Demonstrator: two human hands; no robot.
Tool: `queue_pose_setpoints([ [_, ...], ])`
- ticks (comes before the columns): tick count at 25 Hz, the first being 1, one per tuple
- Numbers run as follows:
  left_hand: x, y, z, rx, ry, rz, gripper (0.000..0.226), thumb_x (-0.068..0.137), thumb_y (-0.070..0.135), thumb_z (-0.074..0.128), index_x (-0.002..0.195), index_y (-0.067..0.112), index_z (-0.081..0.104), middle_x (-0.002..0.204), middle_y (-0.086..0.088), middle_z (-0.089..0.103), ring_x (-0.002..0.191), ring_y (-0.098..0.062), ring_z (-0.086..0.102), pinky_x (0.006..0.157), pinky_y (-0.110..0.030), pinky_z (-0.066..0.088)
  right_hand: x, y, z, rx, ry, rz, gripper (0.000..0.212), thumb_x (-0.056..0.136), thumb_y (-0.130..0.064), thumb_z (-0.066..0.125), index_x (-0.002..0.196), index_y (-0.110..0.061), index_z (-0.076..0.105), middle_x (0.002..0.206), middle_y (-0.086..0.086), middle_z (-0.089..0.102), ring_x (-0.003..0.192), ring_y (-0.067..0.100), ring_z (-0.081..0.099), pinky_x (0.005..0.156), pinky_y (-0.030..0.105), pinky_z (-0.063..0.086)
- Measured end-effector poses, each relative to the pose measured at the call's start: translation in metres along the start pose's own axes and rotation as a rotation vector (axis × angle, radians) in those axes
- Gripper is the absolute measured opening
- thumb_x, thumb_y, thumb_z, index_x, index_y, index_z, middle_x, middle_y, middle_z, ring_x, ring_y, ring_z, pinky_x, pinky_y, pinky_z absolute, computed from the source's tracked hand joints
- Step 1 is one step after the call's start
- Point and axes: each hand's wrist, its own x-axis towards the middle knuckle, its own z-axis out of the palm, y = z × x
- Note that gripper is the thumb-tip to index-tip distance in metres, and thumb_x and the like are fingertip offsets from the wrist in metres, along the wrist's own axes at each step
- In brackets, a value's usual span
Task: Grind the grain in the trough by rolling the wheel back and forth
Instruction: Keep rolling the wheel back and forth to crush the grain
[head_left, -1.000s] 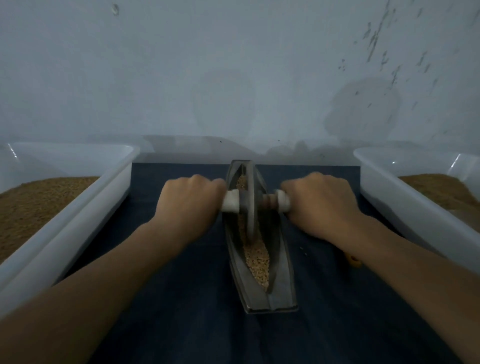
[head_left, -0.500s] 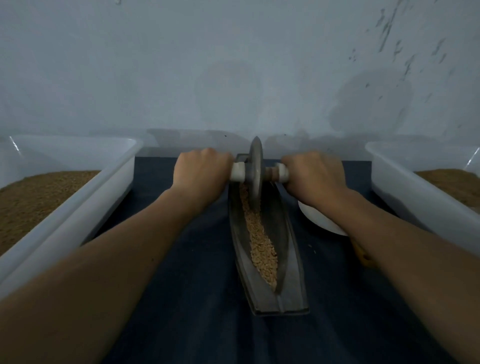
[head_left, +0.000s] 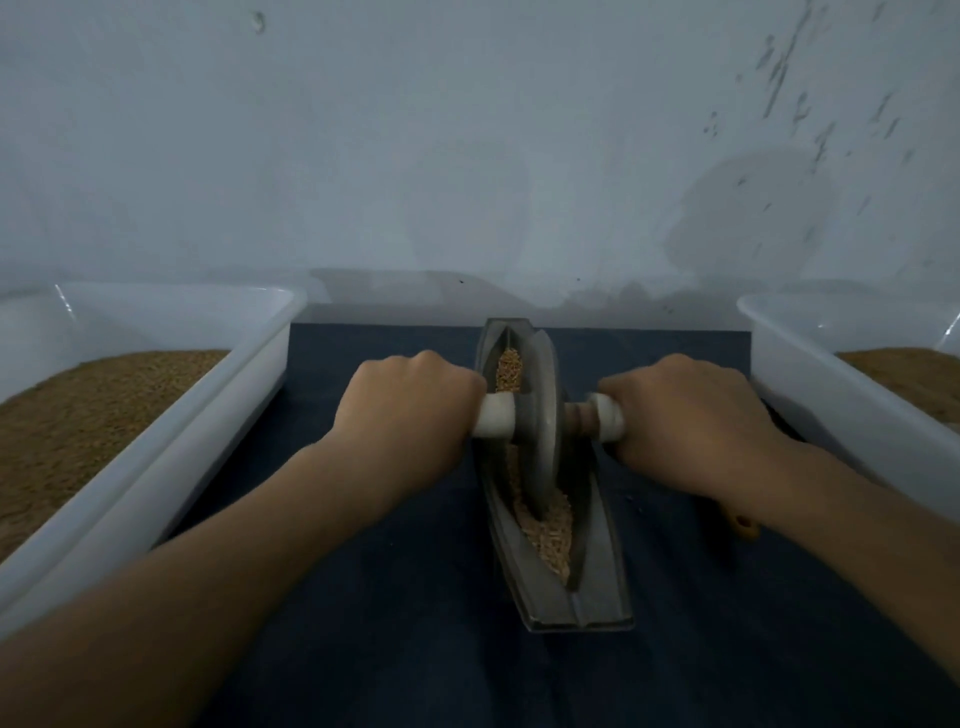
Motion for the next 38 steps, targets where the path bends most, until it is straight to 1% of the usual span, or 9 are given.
queue_pose_setpoints([
  [5,0.047,-0.005,0.024,0.011,0.067,-0.143,0.007,0.086,0.02,0.063,0.088,0.021,0.056,0.073,-0.001,0.057,0.065,-0.027,0.06,0.051,-0.033,0.032,0.06,-0.006,0.023,-0.023,0.068,0.093,0.006,0.087,-0.033,0.065,0.09,-0.029,0.062,0.081,0.001,0.062,0.077,0.028,0.062,0.054,0.028,0.032],
  [8,0.029,-0.003,0.024,0.014,0.12,-0.132,0.024,0.084,0.021,0.064,0.079,0.022,0.04,0.067,0.003,0.045,0.056,-0.021,0.045,0.049,-0.031,0.029,0.043,-0.005,0.018,-0.046,0.123,0.05,0.012,0.085,-0.034,0.065,0.083,-0.03,0.054,0.075,-0.001,0.059,0.069,0.028,0.059,0.052,0.028,0.028],
  [14,-0.02,0.003,-0.016,0.046,0.082,0.021,0.052,0.065,0.035,0.08,0.072,0.033,0.029,0.057,0.012,0.013,0.046,-0.008,0.007,0.045,-0.023,0.006,-0.022,-0.004,-0.01,-0.094,0.114,-0.035,0.056,0.059,-0.038,0.076,0.057,-0.038,0.02,0.049,-0.014,0.027,0.041,0.002,0.023,0.046,0.016,0.008],
  [18,0.011,0.001,0.008,0.023,0.025,-0.039,0.017,0.079,0.032,0.069,0.082,0.029,0.053,0.061,0.007,0.028,0.047,-0.014,0.027,0.046,-0.03,0.021,0.01,0.001,0.011,0.015,0.032,0.032,0.028,0.073,-0.038,0.067,0.063,-0.034,0.041,0.061,-0.012,0.047,0.051,0.01,0.042,0.047,0.023,0.024],
  [23,0.053,-0.005,0.026,0.057,0.095,-0.113,0.023,0.081,0.018,0.067,0.078,0.024,0.045,0.068,-0.004,0.056,0.059,-0.03,0.059,0.049,-0.032,0.032,0.063,-0.003,0.035,0.005,0.149,0.12,0.009,0.085,-0.034,0.067,0.085,-0.027,0.061,0.077,0.002,0.061,0.073,0.031,0.062,0.054,0.028,0.03],
  [28,0.002,0.002,0.009,0.047,0.139,-0.055,0.037,0.077,0.028,0.071,0.076,0.026,0.035,0.061,0.007,0.031,0.051,-0.019,0.033,0.046,-0.029,0.022,0.008,-0.006,0.013,-0.046,0.198,0.008,0.04,0.073,-0.032,0.074,0.069,-0.032,0.034,0.057,-0.011,0.03,0.049,0.021,0.039,0.048,0.022,0.012],
  [32,-0.024,0.006,-0.023,0.07,0.14,0.046,0.058,0.054,0.026,0.084,0.071,0.026,0.029,0.056,0.007,0.02,0.043,-0.016,0.02,0.047,-0.021,0.004,-0.035,-0.003,-0.006,-0.042,0.128,0.001,0.048,0.054,-0.034,0.082,0.064,-0.037,0.036,0.051,-0.015,0.026,0.042,0.009,0.027,0.048,0.016,0.006],
  [35,-0.004,0.006,-0.006,0.115,0.046,0.017,0.041,0.072,0.028,0.074,0.076,0.027,0.034,0.059,0.006,0.022,0.047,-0.017,0.023,0.044,-0.027,0.011,-0.013,-0.003,0.008,-0.024,0.097,0.047,0.044,0.069,-0.034,0.074,0.063,-0.035,0.03,0.055,-0.013,0.034,0.047,0.015,0.036,0.047,0.021,0.013],
  [38,0.038,-0.002,0.018,0.103,0.056,-0.055,0.015,0.085,0.024,0.064,0.085,0.024,0.05,0.068,0.002,0.044,0.058,-0.025,0.052,0.05,-0.032,0.029,0.038,-0.003,0.03,0.056,0.099,0.117,0.018,0.083,-0.035,0.064,0.076,-0.031,0.047,0.073,-0.002,0.056,0.07,0.028,0.059,0.056,0.03,0.034],
])
